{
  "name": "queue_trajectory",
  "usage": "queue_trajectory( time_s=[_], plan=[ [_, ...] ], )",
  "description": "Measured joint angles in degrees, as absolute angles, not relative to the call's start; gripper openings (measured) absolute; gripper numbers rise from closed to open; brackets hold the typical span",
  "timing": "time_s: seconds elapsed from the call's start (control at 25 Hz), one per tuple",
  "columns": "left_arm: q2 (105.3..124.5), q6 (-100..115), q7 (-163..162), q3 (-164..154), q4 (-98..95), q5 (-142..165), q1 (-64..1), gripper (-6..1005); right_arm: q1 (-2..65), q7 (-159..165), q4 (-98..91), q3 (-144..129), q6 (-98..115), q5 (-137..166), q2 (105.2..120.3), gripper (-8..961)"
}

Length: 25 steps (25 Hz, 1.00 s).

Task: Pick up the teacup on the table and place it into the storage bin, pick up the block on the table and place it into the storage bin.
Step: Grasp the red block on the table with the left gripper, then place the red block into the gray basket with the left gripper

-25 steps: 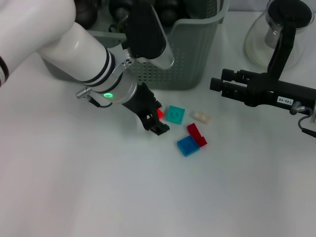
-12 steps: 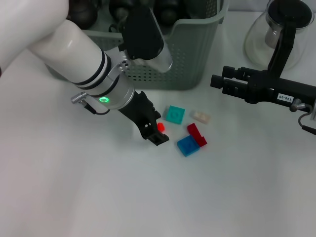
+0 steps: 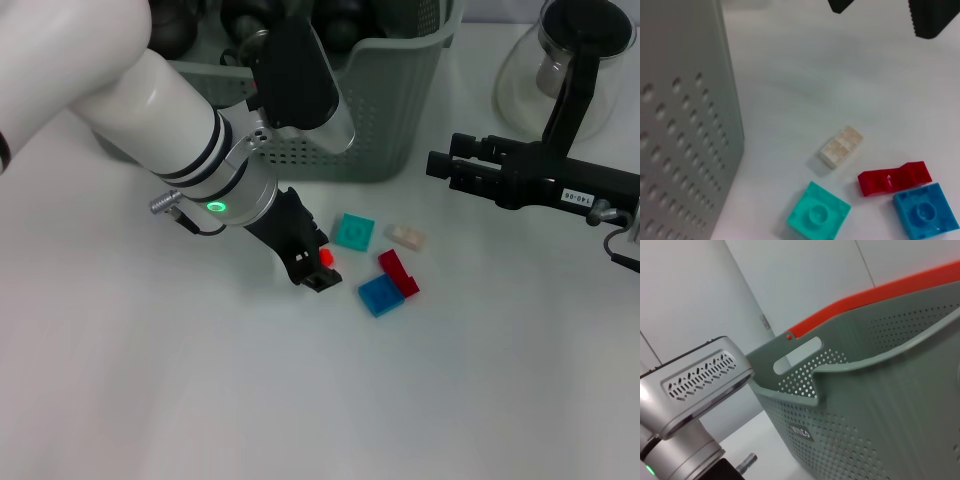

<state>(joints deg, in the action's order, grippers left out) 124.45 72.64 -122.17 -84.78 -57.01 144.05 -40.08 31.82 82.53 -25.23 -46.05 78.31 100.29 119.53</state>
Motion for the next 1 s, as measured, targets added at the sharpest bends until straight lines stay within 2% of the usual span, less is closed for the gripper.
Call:
queue_trajectory(
  time_s=[0.2, 0.4, 0.64, 0.72, 1.0],
  plan=[
    [124.54, 71.16, -122.92, -85.47, -55.92, 144.06, -40.3, 582, 31.82, 82.53, -25.23, -46.3, 78.32, 100.29, 119.53, 642],
    [124.41, 69.88, -124.82, -86.33, -55.55, 144.19, -40.53, 392, 31.58, 82.53, -25.23, -46.38, 78.6, 100.28, 119.53, 642],
    [124.36, 69.75, -125.87, -86.3, -55.67, 145.27, -40.68, 351, 31.51, 82.53, -25.22, -46.41, 78.82, 100.28, 119.48, 642],
    [124.39, 69.74, -126.23, -86.35, -55.77, 145.59, -40.69, 178, 31.46, 82.53, -25.22, -46.41, 78.83, 100.28, 119.46, 642],
    [124.21, 72.55, -128.53, -82.33, -57.0, 145.16, -40.65, 179, 31.19, 82.53, -25.22, -46.41, 78.84, 100.28, 119.44, 642]
  ],
)
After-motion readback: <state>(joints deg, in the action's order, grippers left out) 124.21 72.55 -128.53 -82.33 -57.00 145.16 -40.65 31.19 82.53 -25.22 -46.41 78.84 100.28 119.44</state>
